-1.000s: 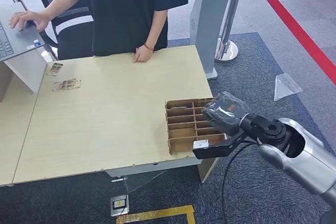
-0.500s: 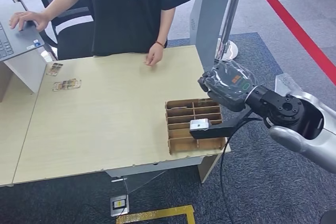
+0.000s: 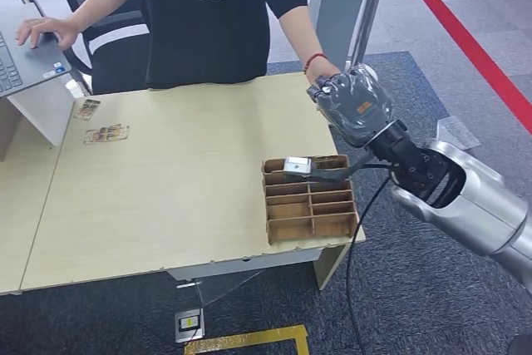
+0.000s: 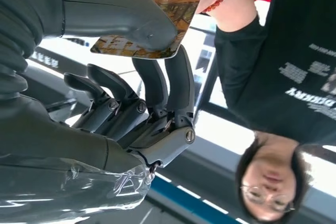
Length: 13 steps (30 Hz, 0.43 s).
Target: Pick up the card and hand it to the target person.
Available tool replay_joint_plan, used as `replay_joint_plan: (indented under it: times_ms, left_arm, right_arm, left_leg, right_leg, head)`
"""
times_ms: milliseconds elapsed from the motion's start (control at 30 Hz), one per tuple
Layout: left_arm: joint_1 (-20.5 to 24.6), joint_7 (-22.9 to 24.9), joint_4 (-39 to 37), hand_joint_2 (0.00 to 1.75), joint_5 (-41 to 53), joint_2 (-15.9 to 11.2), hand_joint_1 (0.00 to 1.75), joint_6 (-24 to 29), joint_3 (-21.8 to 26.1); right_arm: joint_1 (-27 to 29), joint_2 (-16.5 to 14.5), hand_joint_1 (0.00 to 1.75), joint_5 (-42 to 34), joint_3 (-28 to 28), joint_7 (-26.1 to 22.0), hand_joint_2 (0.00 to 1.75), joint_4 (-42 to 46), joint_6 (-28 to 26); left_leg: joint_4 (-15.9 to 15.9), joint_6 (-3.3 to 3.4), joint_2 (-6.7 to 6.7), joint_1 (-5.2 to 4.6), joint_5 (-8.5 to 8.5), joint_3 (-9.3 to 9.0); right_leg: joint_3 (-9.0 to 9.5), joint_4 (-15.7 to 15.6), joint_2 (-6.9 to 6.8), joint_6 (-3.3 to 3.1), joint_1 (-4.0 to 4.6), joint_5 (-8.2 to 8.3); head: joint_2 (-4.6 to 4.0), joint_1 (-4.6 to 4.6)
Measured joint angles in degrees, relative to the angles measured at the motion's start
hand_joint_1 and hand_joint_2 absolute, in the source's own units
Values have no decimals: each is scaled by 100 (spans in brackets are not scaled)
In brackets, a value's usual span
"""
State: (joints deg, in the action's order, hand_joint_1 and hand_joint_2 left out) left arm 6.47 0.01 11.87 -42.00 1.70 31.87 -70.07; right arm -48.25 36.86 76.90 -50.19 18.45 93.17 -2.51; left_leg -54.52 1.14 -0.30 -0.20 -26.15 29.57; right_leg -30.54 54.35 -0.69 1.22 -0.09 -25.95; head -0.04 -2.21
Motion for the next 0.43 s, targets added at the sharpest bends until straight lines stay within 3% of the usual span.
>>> replay_joint_plan:
  times_ms: [333,367,400,433]
  left_arm:
    - [4,23,0,175,196,40,0,-13,-2]
    - [5,32,0,175,205,43,0,-16,-2]
    - [5,37,0,175,208,45,0,-17,-2]
    - [5,39,0,175,209,46,0,-17,-2]
  right_arm:
    - [-374,-869,175,408,-69,-43,175,-2134,-631]
    - [-405,-940,167,419,-69,-49,175,-2313,-636]
    - [-433,-1006,123,421,-69,-55,175,-2480,-641]
    - [-447,-1039,106,423,-69,-58,175,-2561,-644]
  left_leg:
    - [-2,-1,-4,0,1,0]
    - [-2,-1,-4,0,1,0]
    - [-2,-1,-4,0,1,0]
    - [-2,-1,-4,0,1,0]
  right_leg:
    - [-1,0,-3,0,0,0]
    - [-1,0,-3,0,0,0]
    - [-1,0,-3,0,0,0]
    - [-1,0,-3,0,0,0]
  head:
    - [0,-1]
    - [0,-1]
    - [0,-1]
    - [0,-1]
